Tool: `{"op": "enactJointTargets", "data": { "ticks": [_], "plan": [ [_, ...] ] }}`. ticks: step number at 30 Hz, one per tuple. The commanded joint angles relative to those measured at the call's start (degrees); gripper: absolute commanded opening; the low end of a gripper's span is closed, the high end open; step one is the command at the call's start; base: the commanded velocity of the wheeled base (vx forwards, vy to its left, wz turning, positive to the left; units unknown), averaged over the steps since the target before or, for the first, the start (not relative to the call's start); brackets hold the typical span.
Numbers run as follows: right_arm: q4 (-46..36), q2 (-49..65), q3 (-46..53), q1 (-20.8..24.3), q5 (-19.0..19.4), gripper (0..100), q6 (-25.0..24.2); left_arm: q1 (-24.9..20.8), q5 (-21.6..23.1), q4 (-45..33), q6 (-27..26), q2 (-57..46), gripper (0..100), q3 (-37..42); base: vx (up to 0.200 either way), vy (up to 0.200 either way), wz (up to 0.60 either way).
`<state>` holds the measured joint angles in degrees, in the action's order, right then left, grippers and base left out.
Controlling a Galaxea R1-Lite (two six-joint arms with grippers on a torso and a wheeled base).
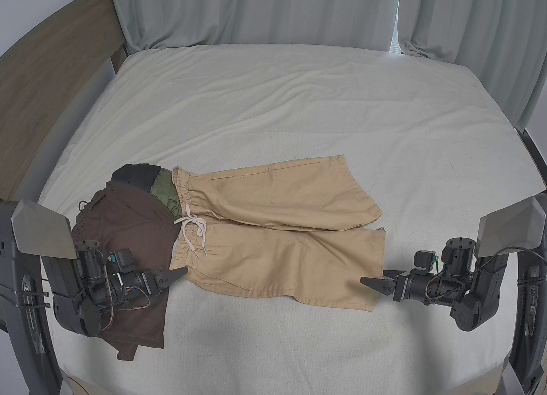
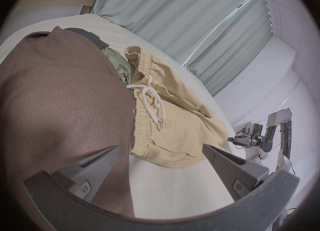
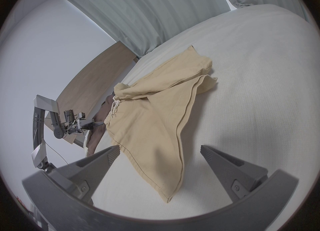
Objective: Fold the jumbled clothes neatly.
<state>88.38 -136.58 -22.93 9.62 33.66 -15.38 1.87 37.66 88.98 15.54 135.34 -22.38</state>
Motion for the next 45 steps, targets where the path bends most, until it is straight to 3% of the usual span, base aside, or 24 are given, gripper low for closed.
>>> {"op": "enactJointTargets", "data": {
  "ticks": [1, 12, 37, 38, 45],
  "plan": [
    [0.0, -0.1, -0.1, 0.0, 0.0, 100, 0.0, -0.1, 0.0, 0.1, 0.0, 2.2, 100, -0.7, 0.0, 0.0, 0.0],
    [0.1, 0.4, -0.2, 0.1, 0.0, 100, 0.0, -2.5, -0.5, 0.1, 0.4, 3.7, 100, -4.2, 0.0, 0.0, 0.0],
    [0.1, 0.2, -0.6, 0.3, 0.1, 100, 0.0, -3.3, -3.6, 0.2, 0.8, 6.3, 100, -8.5, 0.0, 0.0, 0.0],
    [0.1, 0.1, -0.6, 0.3, 0.1, 100, 0.1, -3.3, -3.7, 0.2, 0.8, 6.5, 0, -8.5, 0.0, 0.0, 0.0],
    [0.1, -0.2, -0.6, 0.4, 0.1, 100, 0.3, -3.1, -3.7, 0.1, 0.8, 7.1, 0, -9.0, 0.0, 0.0, 0.0]
  ]
}}
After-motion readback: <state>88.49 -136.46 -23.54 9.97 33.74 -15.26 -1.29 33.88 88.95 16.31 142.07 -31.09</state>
